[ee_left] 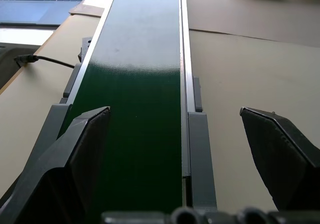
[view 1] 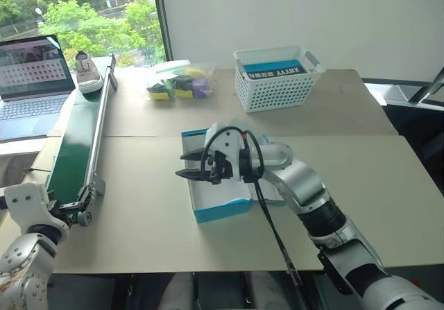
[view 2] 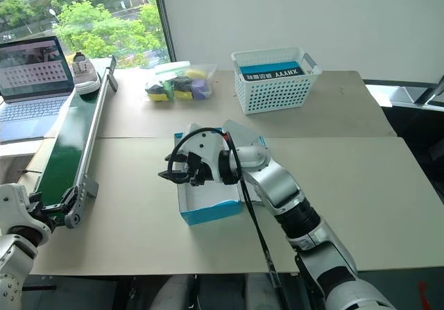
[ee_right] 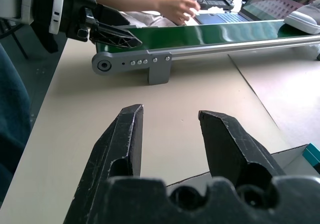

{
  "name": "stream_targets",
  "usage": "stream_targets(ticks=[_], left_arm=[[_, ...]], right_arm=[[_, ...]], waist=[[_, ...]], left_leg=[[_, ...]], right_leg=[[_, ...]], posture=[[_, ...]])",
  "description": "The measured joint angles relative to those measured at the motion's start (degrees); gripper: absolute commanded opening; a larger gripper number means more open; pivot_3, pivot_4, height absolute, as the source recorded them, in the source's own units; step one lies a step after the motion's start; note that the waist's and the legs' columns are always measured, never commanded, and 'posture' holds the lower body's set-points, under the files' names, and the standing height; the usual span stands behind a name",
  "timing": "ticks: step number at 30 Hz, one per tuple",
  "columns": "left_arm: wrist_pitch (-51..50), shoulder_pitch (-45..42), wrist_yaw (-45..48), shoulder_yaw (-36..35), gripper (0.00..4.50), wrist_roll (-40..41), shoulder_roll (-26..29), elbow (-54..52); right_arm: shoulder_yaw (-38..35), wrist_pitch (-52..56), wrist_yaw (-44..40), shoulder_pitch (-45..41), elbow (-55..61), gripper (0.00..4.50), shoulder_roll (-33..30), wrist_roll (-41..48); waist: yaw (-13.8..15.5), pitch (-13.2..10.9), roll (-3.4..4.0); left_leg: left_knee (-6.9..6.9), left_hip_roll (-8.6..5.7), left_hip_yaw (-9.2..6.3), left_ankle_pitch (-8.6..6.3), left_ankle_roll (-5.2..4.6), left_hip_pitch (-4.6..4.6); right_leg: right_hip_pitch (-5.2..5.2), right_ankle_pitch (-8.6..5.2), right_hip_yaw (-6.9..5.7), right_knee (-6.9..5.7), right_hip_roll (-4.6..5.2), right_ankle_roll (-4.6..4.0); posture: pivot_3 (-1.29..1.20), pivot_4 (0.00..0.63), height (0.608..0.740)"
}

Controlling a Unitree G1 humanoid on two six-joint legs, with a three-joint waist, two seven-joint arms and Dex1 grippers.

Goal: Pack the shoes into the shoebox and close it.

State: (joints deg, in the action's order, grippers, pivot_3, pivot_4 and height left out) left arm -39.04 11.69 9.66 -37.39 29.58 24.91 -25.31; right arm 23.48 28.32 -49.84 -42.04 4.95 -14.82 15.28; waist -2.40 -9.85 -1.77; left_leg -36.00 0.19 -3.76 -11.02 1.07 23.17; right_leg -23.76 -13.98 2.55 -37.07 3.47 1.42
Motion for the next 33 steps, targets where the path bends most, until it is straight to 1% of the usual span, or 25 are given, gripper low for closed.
stream_targets(ticks=[3,5,6,8,9,10,11,20,24,33], left_arm=[[-0.5,-0.7,-0.8,0.0,4.45,0.0,0.0,0.0],[-0.6,-0.9,-1.1,0.1,4.50,0.0,0.0,0.0],[-0.6,-0.9,-1.2,0.1,4.50,-0.1,0.0,0.0],[-0.5,-0.9,-1.3,0.2,4.50,-0.1,-0.1,0.0],[-0.4,-0.9,-1.4,0.2,4.50,-0.1,-0.3,-0.1],[-0.3,-0.9,-1.6,0.2,4.50,-0.1,-0.6,-0.3],[-0.3,-0.8,-1.7,0.2,4.50,-0.1,-0.7,-0.5],[-0.3,0.1,-1.9,0.2,4.50,0.0,-0.9,-2.6],[-0.3,0.1,-1.9,0.2,4.50,0.0,-0.9,-3.0],[-0.3,0.1,-2.3,0.3,4.50,-1.4,-0.6,-2.8]], right_arm=[[-0.1,0.4,0.0,0.0,-0.5,2.19,0.3,-0.3],[-0.1,0.8,0.0,0.0,-0.8,2.70,0.3,-0.5],[-0.1,1.2,-0.1,0.0,-1.0,2.83,0.2,-0.5],[-0.1,2.0,-0.2,0.1,-1.0,3.61,0.1,-0.5],[-0.1,2.2,-0.2,0.2,-1.0,3.84,0.0,-0.5],[-0.2,2.3,-0.3,0.4,-1.0,4.26,0.0,-0.5],[-0.2,2.3,-0.5,0.5,-1.0,4.47,-0.1,-0.5],[-0.6,4.3,-2.8,1.1,-1.0,4.47,0.0,1.2],[-0.3,4.6,-4.8,1.9,-0.9,4.47,-0.9,1.6],[0.5,4.9,-4.9,1.9,-1.0,4.47,-1.3,1.1]], waist=[[0.0,0.0,0.00],[0.0,0.0,0.00],[0.0,0.0,0.00],[0.0,0.0,0.00],[0.0,0.0,0.00],[0.0,0.0,0.00],[0.0,0.0,-0.01],[0.0,0.0,-0.01],[0.0,0.0,-0.01],[0.0,0.0,-0.02]], left_leg=[[0.00,0.00,0.00,0.00,0.00,0.00],[0.00,0.00,0.01,0.00,0.00,0.00],[0.00,0.00,0.01,0.00,0.00,0.00],[0.00,0.00,0.01,0.00,0.00,0.01],[0.01,0.00,0.01,0.00,0.00,0.01],[0.00,0.00,0.01,0.00,0.00,0.03],[0.00,0.00,0.01,0.00,0.00,0.03],[0.00,0.00,0.03,0.00,0.00,0.04],[0.00,0.00,0.03,0.00,0.00,0.04],[0.00,0.00,0.05,0.00,0.00,0.04]], right_leg=[[-0.01,0.00,0.00,-0.01,0.00,0.00],[-0.01,0.00,0.00,-0.01,0.00,-0.01],[-0.01,0.00,0.00,0.00,0.00,-0.01],[-0.03,0.00,0.00,-0.01,0.00,-0.01],[-0.04,0.00,0.01,-0.01,0.00,-0.01],[-0.04,0.01,0.01,-0.01,0.00,-0.01],[-0.05,0.01,0.01,-0.01,0.00,-0.01],[-0.07,0.01,0.02,-0.02,0.00,-0.02],[-0.07,0.01,0.02,-0.02,0.00,-0.02],[-0.08,0.01,0.02,-0.03,-0.01,-0.02]], posture=[[0.00,0.150,0.735],[0.00,0.150,0.735],[0.00,0.150,0.735],[0.00,0.150,0.735],[0.00,0.150,0.735],[0.00,0.150,0.735],[0.00,0.150,0.735],[0.00,0.150,0.735],[0.00,0.150,0.735],[0.00,0.150,0.735]])
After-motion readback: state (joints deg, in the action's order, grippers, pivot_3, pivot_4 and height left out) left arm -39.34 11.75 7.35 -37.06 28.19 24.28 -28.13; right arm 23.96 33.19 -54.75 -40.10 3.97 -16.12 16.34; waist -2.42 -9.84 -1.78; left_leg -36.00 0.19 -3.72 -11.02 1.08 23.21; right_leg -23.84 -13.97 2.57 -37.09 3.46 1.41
